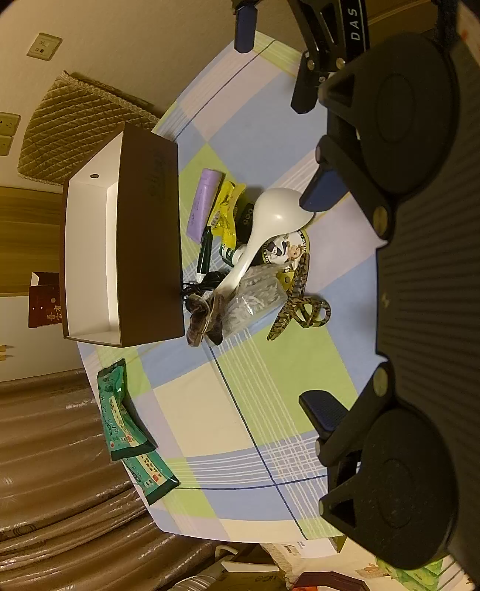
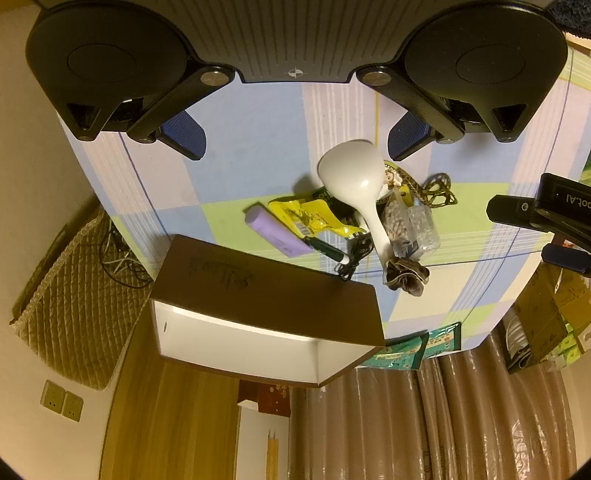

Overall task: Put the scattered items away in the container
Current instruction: 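Move both tools toward the pile of items beside the box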

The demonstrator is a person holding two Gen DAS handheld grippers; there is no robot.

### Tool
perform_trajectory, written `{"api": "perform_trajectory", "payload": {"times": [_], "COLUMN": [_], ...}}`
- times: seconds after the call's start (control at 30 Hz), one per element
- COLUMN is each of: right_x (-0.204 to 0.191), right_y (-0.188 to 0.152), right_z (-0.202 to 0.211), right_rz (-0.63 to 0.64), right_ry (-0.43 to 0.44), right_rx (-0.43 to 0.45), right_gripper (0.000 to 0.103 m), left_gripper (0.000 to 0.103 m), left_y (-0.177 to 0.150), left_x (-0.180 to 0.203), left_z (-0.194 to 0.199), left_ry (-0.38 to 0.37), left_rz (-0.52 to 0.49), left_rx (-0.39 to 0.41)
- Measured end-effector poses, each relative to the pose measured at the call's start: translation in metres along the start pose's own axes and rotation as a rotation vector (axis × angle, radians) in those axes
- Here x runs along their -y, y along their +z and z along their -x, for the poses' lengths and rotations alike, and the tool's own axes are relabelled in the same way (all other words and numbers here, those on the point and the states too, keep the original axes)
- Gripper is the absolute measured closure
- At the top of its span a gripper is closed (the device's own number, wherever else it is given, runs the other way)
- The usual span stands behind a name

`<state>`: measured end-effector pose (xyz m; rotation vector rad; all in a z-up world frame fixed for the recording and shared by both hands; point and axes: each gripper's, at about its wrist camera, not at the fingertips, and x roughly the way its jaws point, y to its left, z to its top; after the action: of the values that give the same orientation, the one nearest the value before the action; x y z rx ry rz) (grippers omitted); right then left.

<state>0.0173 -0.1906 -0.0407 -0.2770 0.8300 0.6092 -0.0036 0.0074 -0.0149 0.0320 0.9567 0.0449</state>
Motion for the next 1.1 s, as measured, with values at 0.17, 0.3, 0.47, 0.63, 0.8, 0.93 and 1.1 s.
{"api": "perform_trajectory", "payload": {"times": [0.17, 0.3, 0.47, 0.63, 0.8, 0.93, 1.1], "right_x": [-0.0009, -0.0026, -0.0043, -0.0052, -0.0049, -0.0062, -0.0056], "right_y": [0.0018, 0.0027, 0.0039, 0.0042, 0.0042, 0.0045, 0.0043], "right_z": [-0.0017, -0.0031, -0.0046, -0.0055, -0.0056, -0.0066, -0.0068], "right_rz": [0.004, 0.011, 0.018, 0.02, 0.021, 0.022, 0.022], "right_ry": [0.003, 0.006, 0.01, 0.012, 0.012, 0.013, 0.014], "right_rx": [-0.004, -0.007, -0.011, -0.013, -0.013, -0.013, -0.013], "right_gripper": [0.002, 0.002, 0.002, 0.002, 0.002, 0.002, 0.002], "left_gripper": [0.001, 0.001, 0.001, 0.001, 0.001, 0.001, 0.001], "left_y": [0.0047, 0.0053, 0.0056, 0.0042, 0.0037, 0.0037, 0.0042], "left_x": [0.0004, -0.0009, -0.0021, -0.0041, -0.0052, -0.0053, -0.0076], "left_z": [-0.001, -0.0016, -0.0016, -0.0028, -0.0034, -0.0036, -0.0059], "left_ry": [0.002, 0.003, 0.004, 0.006, 0.006, 0.007, 0.008], "left_rz": [0.002, 0.004, 0.006, 0.011, 0.012, 0.012, 0.015], "left_rx": [-0.008, -0.011, -0.012, -0.013, -0.014, -0.014, -0.019]}}
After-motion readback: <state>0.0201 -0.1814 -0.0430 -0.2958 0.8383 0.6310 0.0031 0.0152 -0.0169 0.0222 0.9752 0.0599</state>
